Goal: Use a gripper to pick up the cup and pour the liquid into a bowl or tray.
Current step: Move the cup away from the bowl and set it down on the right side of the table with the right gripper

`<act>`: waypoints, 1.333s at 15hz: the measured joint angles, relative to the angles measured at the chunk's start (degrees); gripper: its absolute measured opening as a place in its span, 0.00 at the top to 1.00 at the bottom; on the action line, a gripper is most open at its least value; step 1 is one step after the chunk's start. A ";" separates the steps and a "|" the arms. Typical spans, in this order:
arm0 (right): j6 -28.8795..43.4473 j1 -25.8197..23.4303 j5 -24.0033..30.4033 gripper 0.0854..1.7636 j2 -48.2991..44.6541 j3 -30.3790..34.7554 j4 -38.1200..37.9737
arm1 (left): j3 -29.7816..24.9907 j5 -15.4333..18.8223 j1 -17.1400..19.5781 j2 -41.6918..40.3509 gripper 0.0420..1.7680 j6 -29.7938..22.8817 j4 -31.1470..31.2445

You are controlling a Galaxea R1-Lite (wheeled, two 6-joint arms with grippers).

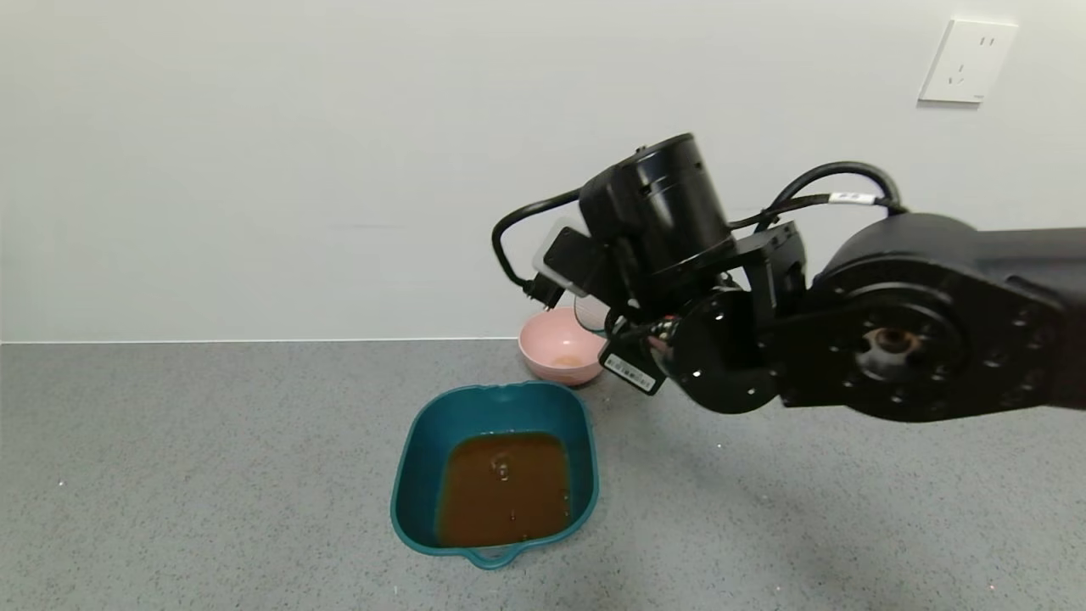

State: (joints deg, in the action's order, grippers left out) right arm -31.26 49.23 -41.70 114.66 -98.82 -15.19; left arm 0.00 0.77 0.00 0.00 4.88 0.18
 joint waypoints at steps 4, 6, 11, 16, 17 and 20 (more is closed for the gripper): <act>7.06 -5.66 9.57 0.24 -6.86 2.71 -1.32 | 0.00 0.00 0.00 0.00 0.03 0.00 0.00; 11.75 -8.30 10.73 0.24 -10.70 7.67 -0.74 | 0.00 0.00 0.00 0.00 0.03 -0.02 0.02; 18.51 -16.92 15.49 0.24 -18.42 25.88 14.56 | 0.00 0.02 0.00 0.00 0.03 0.00 0.00; 19.36 -26.47 24.13 0.24 -22.30 44.98 37.90 | 0.00 0.00 0.00 0.00 0.03 0.00 0.00; 19.49 -28.20 26.25 0.24 -22.58 47.88 42.20 | 0.00 0.00 0.00 0.00 0.03 0.00 0.00; 19.86 -33.41 30.11 0.24 -22.77 54.69 52.37 | 0.00 0.00 0.00 0.00 0.03 0.00 0.02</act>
State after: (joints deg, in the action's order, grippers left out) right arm -11.40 15.81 -11.59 91.89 -44.13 37.18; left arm 0.00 0.77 0.00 0.00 4.88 0.21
